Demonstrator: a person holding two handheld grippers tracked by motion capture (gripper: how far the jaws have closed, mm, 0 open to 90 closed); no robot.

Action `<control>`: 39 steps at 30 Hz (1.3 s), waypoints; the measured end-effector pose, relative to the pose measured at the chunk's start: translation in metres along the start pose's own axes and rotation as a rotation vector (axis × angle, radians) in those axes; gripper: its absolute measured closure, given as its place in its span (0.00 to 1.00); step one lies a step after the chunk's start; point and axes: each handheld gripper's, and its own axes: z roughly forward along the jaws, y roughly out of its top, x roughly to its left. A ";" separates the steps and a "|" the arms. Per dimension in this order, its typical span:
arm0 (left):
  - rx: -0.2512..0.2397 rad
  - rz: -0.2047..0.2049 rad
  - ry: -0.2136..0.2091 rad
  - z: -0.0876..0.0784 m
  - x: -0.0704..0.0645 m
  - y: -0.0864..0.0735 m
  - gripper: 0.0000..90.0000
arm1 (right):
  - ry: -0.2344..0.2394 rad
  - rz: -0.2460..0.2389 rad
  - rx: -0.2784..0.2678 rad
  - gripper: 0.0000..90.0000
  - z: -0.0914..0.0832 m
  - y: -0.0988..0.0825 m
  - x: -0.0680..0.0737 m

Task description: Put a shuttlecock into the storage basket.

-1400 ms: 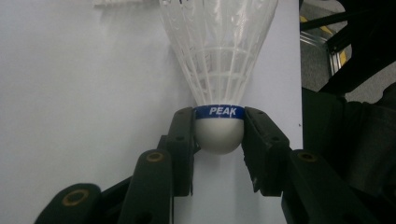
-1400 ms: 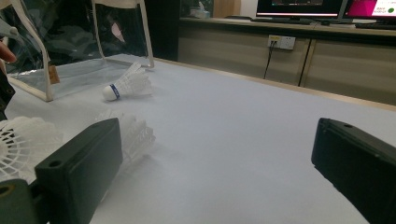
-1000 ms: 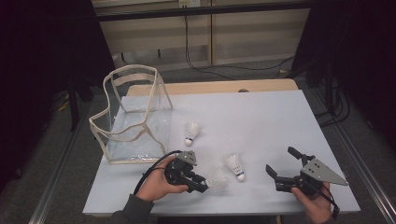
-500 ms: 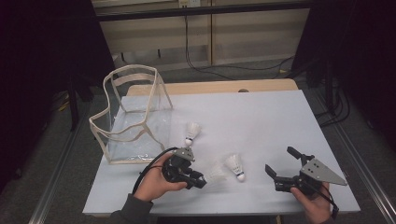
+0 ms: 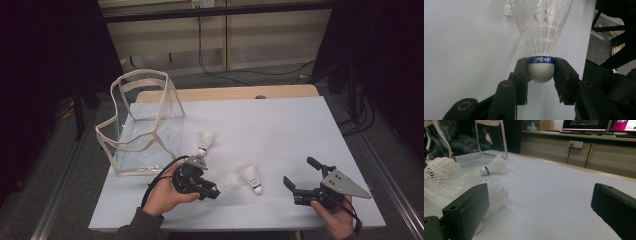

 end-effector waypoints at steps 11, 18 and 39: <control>-0.013 -0.020 0.034 -0.007 -0.003 0.006 0.72 | -0.005 0.000 0.001 0.02 0.000 0.001 0.000; -0.030 -0.054 0.071 -0.014 -0.002 0.016 0.72 | -0.012 0.004 -0.004 0.02 -0.002 0.001 -0.001; -0.036 -0.160 0.132 -0.035 0.011 0.048 0.72 | -0.001 0.004 0.000 0.02 -0.002 0.000 0.000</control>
